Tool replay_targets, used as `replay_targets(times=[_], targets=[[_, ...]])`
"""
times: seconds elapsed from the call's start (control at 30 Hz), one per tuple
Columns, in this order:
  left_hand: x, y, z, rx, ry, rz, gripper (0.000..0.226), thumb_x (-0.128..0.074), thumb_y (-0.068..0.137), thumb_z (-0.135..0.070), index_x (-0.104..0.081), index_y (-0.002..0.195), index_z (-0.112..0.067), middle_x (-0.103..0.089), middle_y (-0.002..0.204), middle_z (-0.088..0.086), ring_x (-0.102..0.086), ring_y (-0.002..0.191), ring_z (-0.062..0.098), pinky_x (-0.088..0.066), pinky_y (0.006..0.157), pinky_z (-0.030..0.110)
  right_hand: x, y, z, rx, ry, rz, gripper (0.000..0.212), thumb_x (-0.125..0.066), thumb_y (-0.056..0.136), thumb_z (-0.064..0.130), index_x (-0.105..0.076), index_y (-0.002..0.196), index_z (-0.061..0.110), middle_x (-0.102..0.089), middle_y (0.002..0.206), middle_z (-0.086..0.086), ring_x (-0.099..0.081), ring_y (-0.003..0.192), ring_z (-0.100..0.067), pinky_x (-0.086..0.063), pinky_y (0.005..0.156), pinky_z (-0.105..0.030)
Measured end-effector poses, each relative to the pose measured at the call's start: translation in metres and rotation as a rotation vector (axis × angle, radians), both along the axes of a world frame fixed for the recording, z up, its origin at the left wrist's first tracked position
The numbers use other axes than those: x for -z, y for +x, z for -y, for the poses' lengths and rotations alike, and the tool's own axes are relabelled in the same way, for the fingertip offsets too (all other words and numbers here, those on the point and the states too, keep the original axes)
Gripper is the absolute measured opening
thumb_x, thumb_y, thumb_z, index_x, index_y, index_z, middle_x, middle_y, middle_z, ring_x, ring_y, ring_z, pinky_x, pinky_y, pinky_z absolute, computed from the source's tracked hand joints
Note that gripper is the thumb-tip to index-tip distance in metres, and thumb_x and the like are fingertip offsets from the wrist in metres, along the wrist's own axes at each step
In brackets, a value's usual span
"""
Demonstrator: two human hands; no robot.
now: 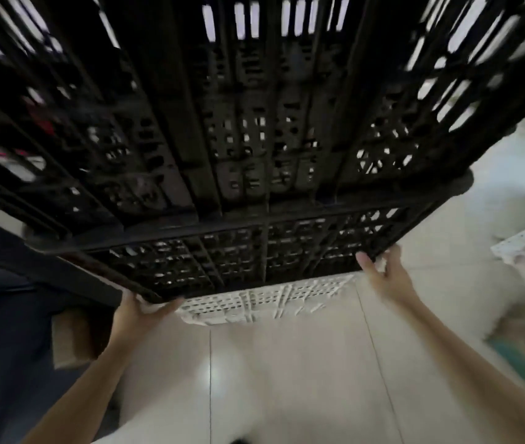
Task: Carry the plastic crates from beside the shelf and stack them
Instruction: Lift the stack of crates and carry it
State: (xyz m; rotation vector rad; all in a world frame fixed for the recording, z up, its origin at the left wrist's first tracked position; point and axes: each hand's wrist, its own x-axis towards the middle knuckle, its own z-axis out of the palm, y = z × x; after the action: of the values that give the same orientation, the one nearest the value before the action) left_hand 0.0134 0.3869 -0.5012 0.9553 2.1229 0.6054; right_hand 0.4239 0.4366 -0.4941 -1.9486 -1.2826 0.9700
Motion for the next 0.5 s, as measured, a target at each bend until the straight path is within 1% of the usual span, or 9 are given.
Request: replay_targets(times=[0.03, 0.1, 0.17, 0.2, 0.27, 0.3, 0.33, 0.43, 0.5], targets=[[0.008, 0.006, -0.004, -0.025, 0.027, -0.031, 0.078, -0.089, 0.058, -0.040, -0.051, 0.122, -0.020, -0.067, 0.121, 0.013, -0.062, 0.114, 0.034, -0.049, 0.091, 0.042, 0.008, -0.001, -0.003, 0.001, 0.056, 0.009, 0.056, -0.062, 0.089, 0.028, -0.035, 0.134, 0.008, -0.046, 0.119, 0.004, -0.047, 0.116, -0.015, -0.033, 0.083, -0.008], [0.017, 0.013, -0.008, -0.081, 0.066, -0.093, 0.065, -0.086, 0.067, -0.031, -0.058, 0.121, -0.007, -0.067, 0.122, 0.017, -0.060, 0.118, 0.035, -0.047, 0.096, 0.042, 0.020, -0.002, -0.007, -0.024, 0.147, 0.019, 0.051, -0.058, 0.092, 0.014, -0.035, 0.136, 0.007, -0.043, 0.121, 0.005, -0.044, 0.111, 0.005, -0.026, 0.079, 0.011], [0.020, 0.013, -0.009, -0.105, 0.082, -0.152, 0.062, -0.085, 0.067, -0.035, -0.062, 0.115, -0.003, -0.069, 0.117, 0.020, -0.061, 0.115, 0.036, -0.048, 0.095, 0.044, 0.031, -0.004, -0.009, -0.015, 0.171, -0.018, 0.051, -0.059, 0.091, 0.020, -0.034, 0.135, 0.012, -0.045, 0.121, 0.005, -0.046, 0.101, 0.019, -0.026, 0.085, 0.009], [0.022, 0.011, -0.010, -0.108, 0.091, -0.171, 0.061, -0.086, 0.066, -0.037, -0.064, 0.112, -0.003, -0.070, 0.114, 0.020, -0.062, 0.113, 0.036, -0.048, 0.094, 0.044, 0.035, -0.005, -0.010, -0.006, 0.168, -0.020, 0.059, -0.060, 0.089, 0.035, -0.033, 0.136, 0.012, -0.047, 0.123, 0.003, -0.047, 0.108, 0.015, -0.027, 0.092, 0.002], [0.023, 0.007, -0.012, -0.094, 0.097, -0.205, 0.059, -0.087, 0.063, -0.039, -0.068, 0.105, -0.002, -0.072, 0.107, 0.019, -0.064, 0.108, 0.035, -0.050, 0.091, 0.043, 0.046, -0.005, -0.011, 0.017, 0.133, 0.057, 0.084, -0.050, 0.080, 0.061, -0.029, 0.140, 0.005, -0.046, 0.130, -0.011, -0.043, 0.123, -0.019, -0.027, 0.100, -0.019], [0.024, 0.005, -0.013, -0.090, 0.094, -0.215, 0.059, -0.087, 0.061, -0.041, -0.069, 0.101, -0.001, -0.073, 0.103, 0.019, -0.066, 0.105, 0.034, -0.050, 0.090, 0.042, 0.051, -0.005, -0.012, 0.026, 0.123, 0.091, 0.091, -0.044, 0.078, 0.065, -0.027, 0.140, 0.002, -0.044, 0.131, -0.018, -0.039, 0.123, -0.032, -0.028, 0.100, -0.025], [0.024, 0.004, -0.014, -0.094, 0.089, -0.220, 0.059, -0.087, 0.059, -0.043, -0.070, 0.097, -0.001, -0.074, 0.099, 0.018, -0.067, 0.103, 0.033, -0.051, 0.089, 0.042, 0.054, -0.005, -0.012, 0.028, 0.122, 0.116, 0.095, -0.040, 0.076, 0.069, -0.027, 0.140, 0.000, -0.043, 0.130, -0.022, -0.038, 0.121, -0.038, -0.028, 0.099, -0.028], [0.022, 0.005, -0.014, -0.098, 0.104, -0.213, 0.054, -0.088, 0.058, -0.042, -0.070, 0.087, -0.001, -0.074, 0.094, 0.018, -0.068, 0.099, 0.032, -0.051, 0.083, 0.038, 0.058, -0.007, -0.012, 0.031, 0.122, 0.174, 0.100, -0.031, 0.071, 0.071, -0.028, 0.140, -0.003, -0.041, 0.129, -0.024, -0.036, 0.115, -0.041, -0.018, 0.089, -0.015], [0.018, 0.005, -0.014, -0.096, 0.106, -0.200, 0.043, -0.088, 0.060, -0.039, -0.065, 0.070, -0.004, -0.070, 0.079, 0.018, -0.069, 0.092, 0.033, -0.047, 0.074, 0.032, 0.061, -0.008, -0.013, 0.042, 0.132, 0.200, 0.095, -0.029, 0.074, 0.066, -0.028, 0.140, -0.003, -0.040, 0.129, -0.025, -0.036, 0.111, -0.040, -0.016, 0.080, -0.012]])
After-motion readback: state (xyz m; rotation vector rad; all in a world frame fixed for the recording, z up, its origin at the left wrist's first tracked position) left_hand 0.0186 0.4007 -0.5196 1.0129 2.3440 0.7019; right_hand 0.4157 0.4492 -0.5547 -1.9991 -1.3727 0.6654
